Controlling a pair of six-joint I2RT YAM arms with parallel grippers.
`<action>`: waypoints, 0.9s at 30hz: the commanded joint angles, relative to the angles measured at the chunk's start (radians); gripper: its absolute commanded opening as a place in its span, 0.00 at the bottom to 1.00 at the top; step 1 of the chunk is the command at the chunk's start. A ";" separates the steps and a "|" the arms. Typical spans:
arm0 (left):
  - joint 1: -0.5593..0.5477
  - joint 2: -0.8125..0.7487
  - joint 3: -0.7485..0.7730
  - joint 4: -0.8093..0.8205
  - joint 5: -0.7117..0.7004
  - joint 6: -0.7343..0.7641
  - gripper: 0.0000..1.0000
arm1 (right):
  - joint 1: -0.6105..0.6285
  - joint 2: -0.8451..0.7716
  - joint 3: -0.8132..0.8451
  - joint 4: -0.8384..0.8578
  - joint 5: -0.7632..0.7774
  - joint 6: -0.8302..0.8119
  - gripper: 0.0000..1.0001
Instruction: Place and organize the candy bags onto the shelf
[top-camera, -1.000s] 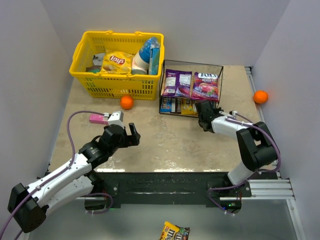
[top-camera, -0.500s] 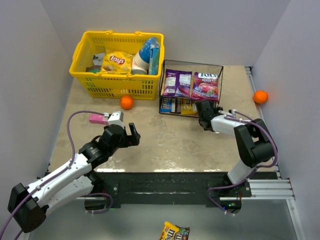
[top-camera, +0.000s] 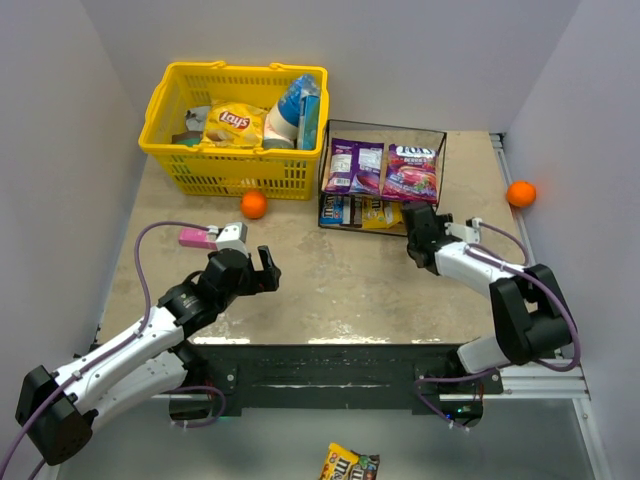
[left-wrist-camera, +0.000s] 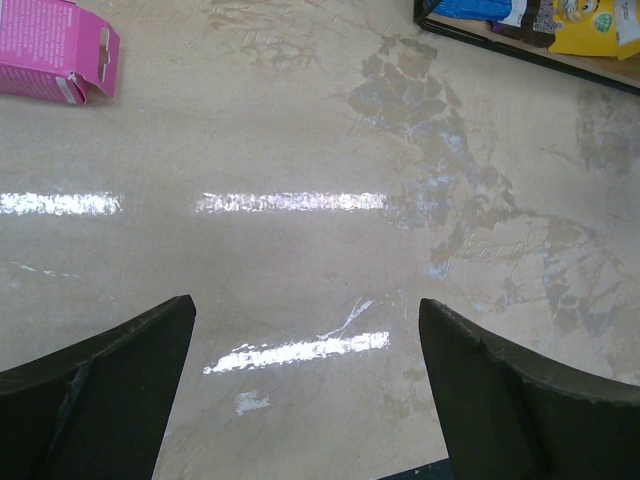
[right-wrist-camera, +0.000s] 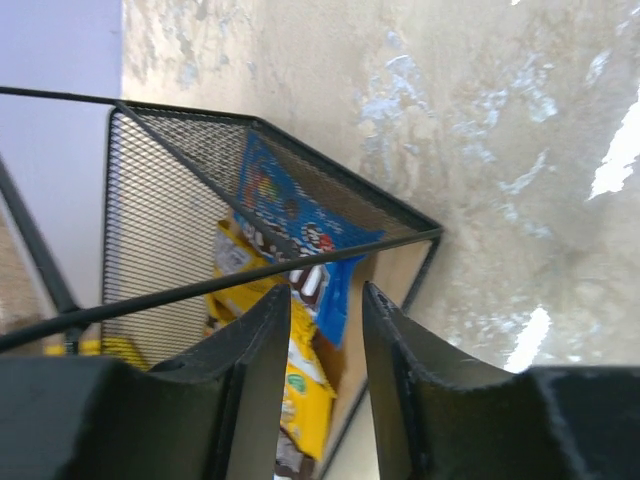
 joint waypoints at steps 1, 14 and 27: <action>0.000 -0.009 0.017 0.031 -0.004 0.011 1.00 | -0.005 -0.008 -0.025 0.040 0.008 -0.071 0.29; 0.000 -0.027 0.015 0.019 -0.007 0.007 1.00 | -0.042 0.149 0.038 0.144 -0.072 -0.129 0.03; 0.000 -0.018 0.024 0.020 -0.004 0.008 1.00 | -0.054 0.092 0.029 0.136 -0.104 -0.183 0.05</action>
